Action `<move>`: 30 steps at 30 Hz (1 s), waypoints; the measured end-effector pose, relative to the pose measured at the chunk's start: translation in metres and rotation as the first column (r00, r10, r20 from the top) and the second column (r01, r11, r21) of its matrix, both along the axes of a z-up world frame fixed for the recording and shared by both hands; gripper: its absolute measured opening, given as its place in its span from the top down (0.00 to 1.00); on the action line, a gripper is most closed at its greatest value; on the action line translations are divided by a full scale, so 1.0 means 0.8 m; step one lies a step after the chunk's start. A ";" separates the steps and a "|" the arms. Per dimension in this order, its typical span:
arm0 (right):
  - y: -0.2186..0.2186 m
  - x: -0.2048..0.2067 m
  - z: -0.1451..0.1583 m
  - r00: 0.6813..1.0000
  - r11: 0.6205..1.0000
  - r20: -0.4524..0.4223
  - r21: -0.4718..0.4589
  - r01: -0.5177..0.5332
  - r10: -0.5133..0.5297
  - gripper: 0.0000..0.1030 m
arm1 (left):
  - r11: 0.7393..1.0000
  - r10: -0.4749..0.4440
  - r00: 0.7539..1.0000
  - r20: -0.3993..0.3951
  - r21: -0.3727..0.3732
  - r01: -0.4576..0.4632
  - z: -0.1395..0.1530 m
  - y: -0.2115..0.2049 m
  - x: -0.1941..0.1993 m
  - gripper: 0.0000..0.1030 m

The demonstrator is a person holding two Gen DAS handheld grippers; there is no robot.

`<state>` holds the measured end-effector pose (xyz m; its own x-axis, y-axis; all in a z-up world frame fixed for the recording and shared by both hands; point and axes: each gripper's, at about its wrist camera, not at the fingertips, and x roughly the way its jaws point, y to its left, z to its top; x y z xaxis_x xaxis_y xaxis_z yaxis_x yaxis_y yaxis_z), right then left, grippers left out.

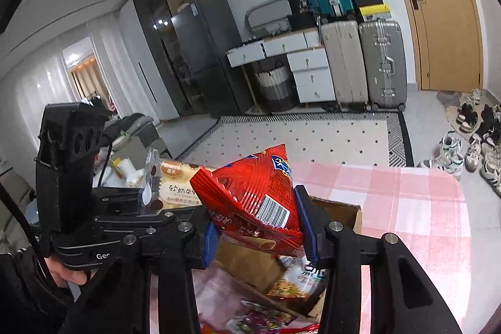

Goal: Organize snacks
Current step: 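Carry the bread pack and chip bag over the box with both grippers, then open both grippers to drop the bread pack and chip bag into the box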

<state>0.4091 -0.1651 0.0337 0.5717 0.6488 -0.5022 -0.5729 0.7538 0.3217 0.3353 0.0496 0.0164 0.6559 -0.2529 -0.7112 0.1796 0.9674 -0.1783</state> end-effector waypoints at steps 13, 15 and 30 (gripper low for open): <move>0.031 0.057 -0.076 0.997 0.997 -0.073 -0.071 0.005 -0.010 0.58 | 1.000 -0.005 0.997 -0.081 0.023 0.006 -0.083 -0.001 0.040 0.88; 0.034 0.060 -0.082 0.997 0.997 -0.077 -0.074 0.000 -0.006 0.58 | 1.000 -0.001 0.996 -0.084 0.031 0.004 -0.089 -0.003 0.044 0.86; 0.008 0.025 -0.048 0.999 0.997 -0.005 -0.062 0.044 -0.044 0.55 | 0.997 0.063 0.998 -0.027 0.045 -0.062 -0.074 0.014 0.020 0.32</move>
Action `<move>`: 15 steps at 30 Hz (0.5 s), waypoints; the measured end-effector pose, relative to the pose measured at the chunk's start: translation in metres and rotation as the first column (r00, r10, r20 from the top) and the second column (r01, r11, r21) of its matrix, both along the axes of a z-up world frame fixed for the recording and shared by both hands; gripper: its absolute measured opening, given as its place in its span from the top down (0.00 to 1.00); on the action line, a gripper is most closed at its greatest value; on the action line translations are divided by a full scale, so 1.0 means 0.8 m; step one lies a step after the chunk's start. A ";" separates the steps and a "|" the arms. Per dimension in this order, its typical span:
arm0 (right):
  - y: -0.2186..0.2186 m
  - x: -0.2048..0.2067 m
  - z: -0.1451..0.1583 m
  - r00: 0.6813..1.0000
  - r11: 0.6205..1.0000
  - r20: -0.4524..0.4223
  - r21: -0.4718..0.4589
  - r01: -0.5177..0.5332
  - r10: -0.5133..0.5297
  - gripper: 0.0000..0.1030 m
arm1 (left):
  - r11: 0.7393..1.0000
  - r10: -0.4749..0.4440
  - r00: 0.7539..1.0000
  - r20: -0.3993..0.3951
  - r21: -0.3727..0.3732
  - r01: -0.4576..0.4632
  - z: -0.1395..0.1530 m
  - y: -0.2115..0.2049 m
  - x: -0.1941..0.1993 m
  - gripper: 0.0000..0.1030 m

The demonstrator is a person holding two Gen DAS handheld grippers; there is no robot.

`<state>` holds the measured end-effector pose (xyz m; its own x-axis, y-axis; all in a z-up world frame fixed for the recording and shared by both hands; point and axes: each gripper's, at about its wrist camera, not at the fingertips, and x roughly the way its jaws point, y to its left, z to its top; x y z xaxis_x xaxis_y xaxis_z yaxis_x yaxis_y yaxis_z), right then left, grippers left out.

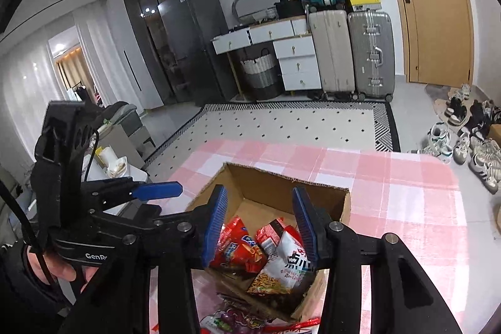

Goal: Organize snacks
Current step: 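Open both grippers to drop the bread pack and chip bag into the box, then withdraw both grippers from the box back toward the snack pile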

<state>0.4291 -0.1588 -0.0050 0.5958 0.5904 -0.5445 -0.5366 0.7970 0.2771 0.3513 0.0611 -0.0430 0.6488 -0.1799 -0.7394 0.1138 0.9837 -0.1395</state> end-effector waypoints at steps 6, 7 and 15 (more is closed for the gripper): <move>-0.014 -0.036 0.029 0.998 1.000 0.058 0.017 0.002 -0.003 0.49 | 1.000 0.020 0.998 0.054 0.010 -0.020 0.024 -0.003 -0.045 0.23; -0.017 -0.042 0.033 0.998 1.000 0.066 0.021 0.004 -0.006 0.48 | 1.000 0.020 0.998 0.065 0.011 -0.021 0.029 -0.004 -0.054 0.22; -0.042 -0.108 0.059 0.991 0.999 0.132 0.048 0.005 -0.011 0.25 | 0.999 0.035 0.992 0.124 0.024 -0.038 0.061 -0.014 -0.119 0.17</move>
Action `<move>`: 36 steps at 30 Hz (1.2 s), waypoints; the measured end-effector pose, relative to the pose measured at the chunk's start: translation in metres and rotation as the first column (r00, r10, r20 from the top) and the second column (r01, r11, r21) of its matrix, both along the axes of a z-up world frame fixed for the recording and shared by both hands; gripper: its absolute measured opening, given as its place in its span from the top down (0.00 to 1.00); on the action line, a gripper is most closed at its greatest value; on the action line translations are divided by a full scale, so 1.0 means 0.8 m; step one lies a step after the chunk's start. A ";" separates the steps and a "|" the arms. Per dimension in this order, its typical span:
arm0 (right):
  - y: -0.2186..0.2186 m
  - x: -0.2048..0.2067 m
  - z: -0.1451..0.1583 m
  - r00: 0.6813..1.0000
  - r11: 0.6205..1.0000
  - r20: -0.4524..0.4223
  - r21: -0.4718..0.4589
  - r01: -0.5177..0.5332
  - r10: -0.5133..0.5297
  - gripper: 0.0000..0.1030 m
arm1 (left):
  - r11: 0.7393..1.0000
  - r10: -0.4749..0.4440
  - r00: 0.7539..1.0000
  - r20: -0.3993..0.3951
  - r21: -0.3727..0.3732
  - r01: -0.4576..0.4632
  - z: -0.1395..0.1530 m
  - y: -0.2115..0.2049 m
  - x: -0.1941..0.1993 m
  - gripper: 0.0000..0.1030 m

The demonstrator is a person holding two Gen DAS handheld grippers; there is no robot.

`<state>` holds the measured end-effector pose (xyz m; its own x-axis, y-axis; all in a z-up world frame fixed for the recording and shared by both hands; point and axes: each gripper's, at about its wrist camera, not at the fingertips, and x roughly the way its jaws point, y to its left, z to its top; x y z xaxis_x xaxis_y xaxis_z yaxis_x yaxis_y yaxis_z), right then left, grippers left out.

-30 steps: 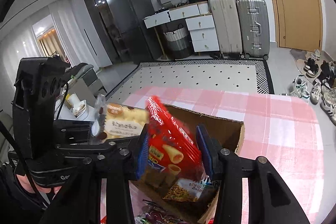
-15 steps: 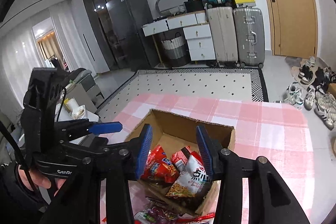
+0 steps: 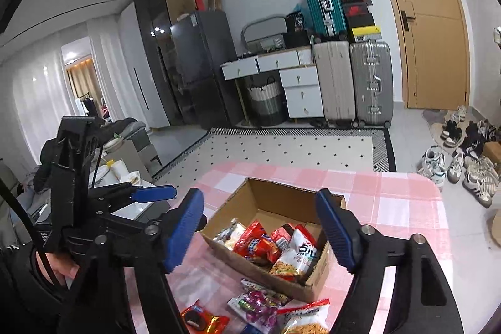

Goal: Organize snacks
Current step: 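Withdraw both grippers from the box back toward the snack pile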

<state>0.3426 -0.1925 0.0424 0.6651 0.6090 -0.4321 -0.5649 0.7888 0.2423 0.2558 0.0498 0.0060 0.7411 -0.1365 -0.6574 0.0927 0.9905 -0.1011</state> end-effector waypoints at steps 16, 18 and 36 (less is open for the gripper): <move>-0.049 -0.146 0.035 0.989 0.998 0.146 0.060 0.019 -0.027 0.00 | 0.999 0.049 0.993 0.104 -0.002 -0.049 0.028 -0.004 -0.128 0.01; -0.055 -0.162 0.032 0.989 0.998 0.145 0.065 0.025 -0.035 0.00 | 0.998 0.059 0.992 0.110 -0.001 -0.059 0.024 -0.003 -0.144 0.01; -0.086 -0.208 -0.038 0.991 0.987 0.024 0.092 0.129 -0.131 0.00 | 0.989 0.147 0.989 0.002 0.025 -0.147 -0.076 0.009 -0.189 0.01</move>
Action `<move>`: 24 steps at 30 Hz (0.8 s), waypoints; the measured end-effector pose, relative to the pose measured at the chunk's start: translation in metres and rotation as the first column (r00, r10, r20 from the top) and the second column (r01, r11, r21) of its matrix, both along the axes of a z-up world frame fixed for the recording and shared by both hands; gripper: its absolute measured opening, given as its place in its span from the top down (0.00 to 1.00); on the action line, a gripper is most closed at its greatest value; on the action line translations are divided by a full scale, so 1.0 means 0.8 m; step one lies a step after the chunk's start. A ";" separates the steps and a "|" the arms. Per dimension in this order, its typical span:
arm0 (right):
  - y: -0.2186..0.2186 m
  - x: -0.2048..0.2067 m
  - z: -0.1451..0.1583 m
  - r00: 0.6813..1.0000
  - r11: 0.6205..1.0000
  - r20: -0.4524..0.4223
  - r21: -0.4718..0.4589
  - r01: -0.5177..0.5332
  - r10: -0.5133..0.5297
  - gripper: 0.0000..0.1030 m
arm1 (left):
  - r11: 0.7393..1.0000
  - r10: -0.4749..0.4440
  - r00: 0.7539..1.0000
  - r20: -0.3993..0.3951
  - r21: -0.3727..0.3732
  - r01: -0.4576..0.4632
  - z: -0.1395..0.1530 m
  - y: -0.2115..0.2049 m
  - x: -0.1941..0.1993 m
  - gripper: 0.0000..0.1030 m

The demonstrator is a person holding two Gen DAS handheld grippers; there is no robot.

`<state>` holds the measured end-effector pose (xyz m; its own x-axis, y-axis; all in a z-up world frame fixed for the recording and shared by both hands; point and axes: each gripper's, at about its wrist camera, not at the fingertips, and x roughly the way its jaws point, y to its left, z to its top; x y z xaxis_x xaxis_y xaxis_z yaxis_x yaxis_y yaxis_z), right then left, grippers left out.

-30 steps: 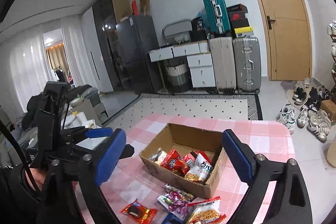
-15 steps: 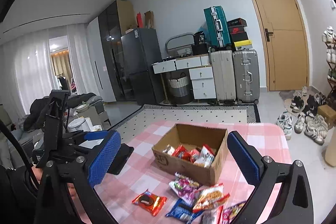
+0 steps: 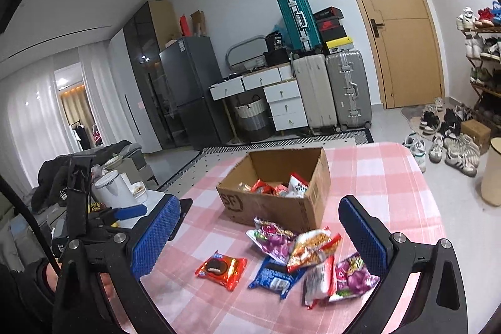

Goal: Organize snacks
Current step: 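Withdraw both grippers from the box back toward the snack pile, then lower the left gripper onto the red Oreo pack and close it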

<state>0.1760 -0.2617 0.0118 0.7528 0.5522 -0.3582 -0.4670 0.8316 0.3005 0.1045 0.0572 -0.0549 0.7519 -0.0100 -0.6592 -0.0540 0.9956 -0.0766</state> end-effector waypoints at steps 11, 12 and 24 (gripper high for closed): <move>-0.001 -0.015 -0.035 1.000 1.000 -0.016 -0.001 -0.021 0.021 0.00 | 0.999 -0.036 0.995 -0.090 -0.020 0.035 -0.071 -0.004 0.016 0.01; -0.001 -0.014 -0.038 0.999 1.000 -0.022 -0.002 -0.024 0.024 0.00 | 0.999 -0.044 0.994 -0.099 -0.023 0.042 -0.078 -0.006 0.018 0.01; -0.006 0.001 -0.088 0.997 1.000 -0.077 -0.003 0.004 -0.005 0.00 | 0.997 -0.075 0.983 -0.170 -0.023 0.072 -0.132 -0.019 0.046 0.01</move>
